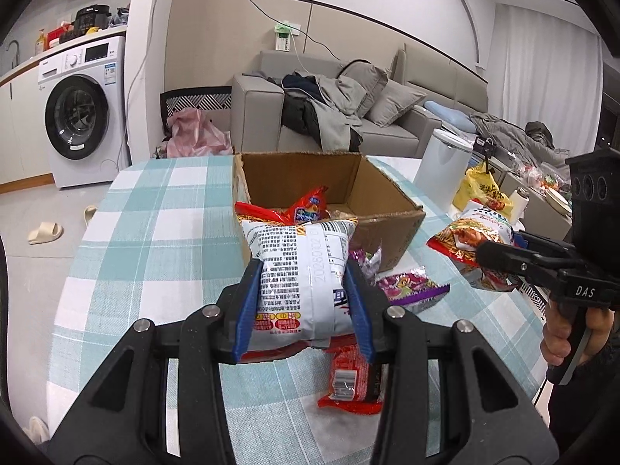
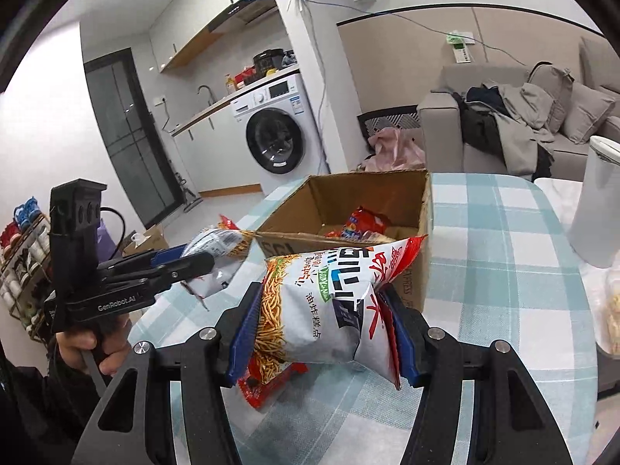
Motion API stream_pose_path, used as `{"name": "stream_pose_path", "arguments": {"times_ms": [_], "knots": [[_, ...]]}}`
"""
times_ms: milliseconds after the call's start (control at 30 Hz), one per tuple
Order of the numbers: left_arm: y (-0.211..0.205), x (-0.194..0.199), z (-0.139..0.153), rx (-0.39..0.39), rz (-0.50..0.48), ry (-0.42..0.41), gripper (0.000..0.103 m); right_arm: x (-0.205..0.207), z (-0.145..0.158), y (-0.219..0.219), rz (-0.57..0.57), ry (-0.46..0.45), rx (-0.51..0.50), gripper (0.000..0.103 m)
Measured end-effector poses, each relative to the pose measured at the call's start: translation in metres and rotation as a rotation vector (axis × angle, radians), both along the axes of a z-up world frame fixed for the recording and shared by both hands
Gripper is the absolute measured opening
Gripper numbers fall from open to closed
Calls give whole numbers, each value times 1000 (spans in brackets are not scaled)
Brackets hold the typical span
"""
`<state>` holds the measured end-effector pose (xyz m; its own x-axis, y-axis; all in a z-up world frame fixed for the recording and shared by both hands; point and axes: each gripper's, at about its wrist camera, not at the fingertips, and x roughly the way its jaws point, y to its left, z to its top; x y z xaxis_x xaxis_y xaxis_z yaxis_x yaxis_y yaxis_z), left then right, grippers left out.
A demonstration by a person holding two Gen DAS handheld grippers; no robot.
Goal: Organize snacks
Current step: 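Carry both held bags over the cardboard box and lower them inside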
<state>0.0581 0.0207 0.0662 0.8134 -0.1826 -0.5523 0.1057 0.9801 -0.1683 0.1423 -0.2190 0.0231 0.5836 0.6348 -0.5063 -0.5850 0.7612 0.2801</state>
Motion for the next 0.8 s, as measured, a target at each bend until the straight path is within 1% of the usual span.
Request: {"name": "stream_pose_path", "arguments": {"times_ms": [100,200,300,533,633,700,800], "knots": [[1,3,6,-7,7,-9,39,5,1,-5,-28,4,23,60],[1,8,12,-5,11,-20,39,8,5,-6,-62,-5,8,60],[1,14,19,-6,12,-30,39,14,9,-6,-83,-6,15,60],[-1,30,36,-6,16,-49,39,27,21,0,-108,-10,16,60],[-4,39,41,5,17,-61,39,32,27,3,-118,-11,23,60],[-7,45,43,30,26,-71,39,36,30,5,-124,-16,24,60],[-10,59,44,35,21,-64,39,45,34,10,-131,-14,18,60]]}}
